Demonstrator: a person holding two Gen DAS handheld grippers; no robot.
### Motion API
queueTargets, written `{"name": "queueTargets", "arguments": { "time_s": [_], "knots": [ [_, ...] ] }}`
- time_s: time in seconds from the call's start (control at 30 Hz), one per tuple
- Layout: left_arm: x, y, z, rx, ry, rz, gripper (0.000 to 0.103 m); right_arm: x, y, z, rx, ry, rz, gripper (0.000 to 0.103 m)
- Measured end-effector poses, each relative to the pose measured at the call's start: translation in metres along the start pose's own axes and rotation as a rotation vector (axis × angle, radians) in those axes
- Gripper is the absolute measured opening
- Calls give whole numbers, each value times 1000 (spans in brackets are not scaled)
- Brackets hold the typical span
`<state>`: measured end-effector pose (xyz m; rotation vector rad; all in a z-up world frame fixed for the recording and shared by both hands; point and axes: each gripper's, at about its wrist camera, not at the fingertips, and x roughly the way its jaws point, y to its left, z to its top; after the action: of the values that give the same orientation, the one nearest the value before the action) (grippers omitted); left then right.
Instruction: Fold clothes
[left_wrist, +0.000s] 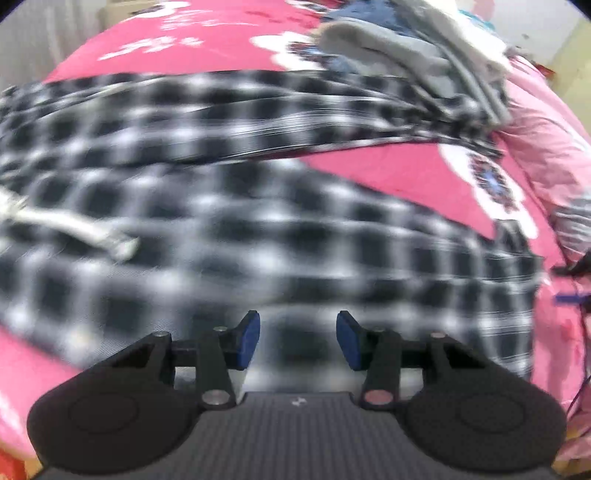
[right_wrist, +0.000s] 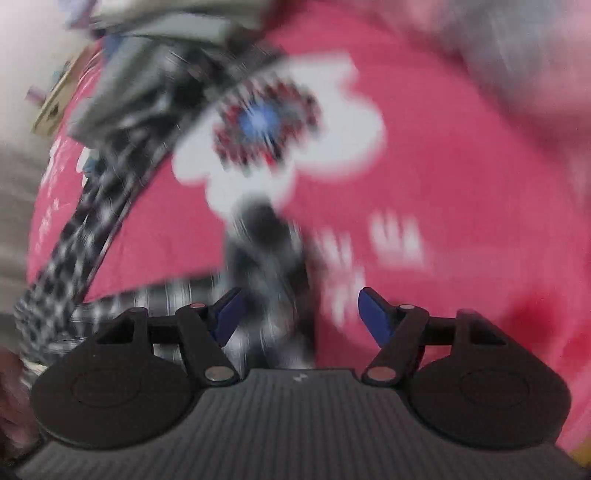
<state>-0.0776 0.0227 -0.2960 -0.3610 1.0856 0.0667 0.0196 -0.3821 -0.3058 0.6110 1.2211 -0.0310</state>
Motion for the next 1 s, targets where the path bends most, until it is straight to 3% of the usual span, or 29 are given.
{"name": "queueTargets", "arguments": {
  "time_s": [0.1, 0.17, 0.2, 0.37, 0.47, 0.6, 0.77, 0.87, 1.0],
  "knots": [
    [8, -25, 14, 42, 16, -71, 47, 18, -8, -26, 45, 32, 68, 57],
    [12, -41, 16, 63, 30, -103, 47, 31, -7, -37, 28, 43, 91, 8],
    [14, -48, 16, 71, 36, -113, 47, 31, -6, -38, 40, 37, 109, 4],
    [25, -64, 4, 70, 62, -147, 47, 4, 7, -38, 47, -43, 190, 2],
    [34, -59, 2, 26, 85, -147, 45, -6, 37, -41, -36, -107, 180, 2],
    [28, -35, 7, -46, 74, -122, 44, 1, 106, -51, -278, -145, 170, 2],
    [5, 10, 26, -125, 37, -66, 44, 54, 213, -82, -621, -119, 140, 4],
    [-1, 23, 43, -126, 22, -49, 45, 81, 254, -116, -760, -61, 115, 6],
    [6, 25, 59, -100, 24, -87, 46, 70, 240, -134, -642, 25, 189, 19]
  ]
}}
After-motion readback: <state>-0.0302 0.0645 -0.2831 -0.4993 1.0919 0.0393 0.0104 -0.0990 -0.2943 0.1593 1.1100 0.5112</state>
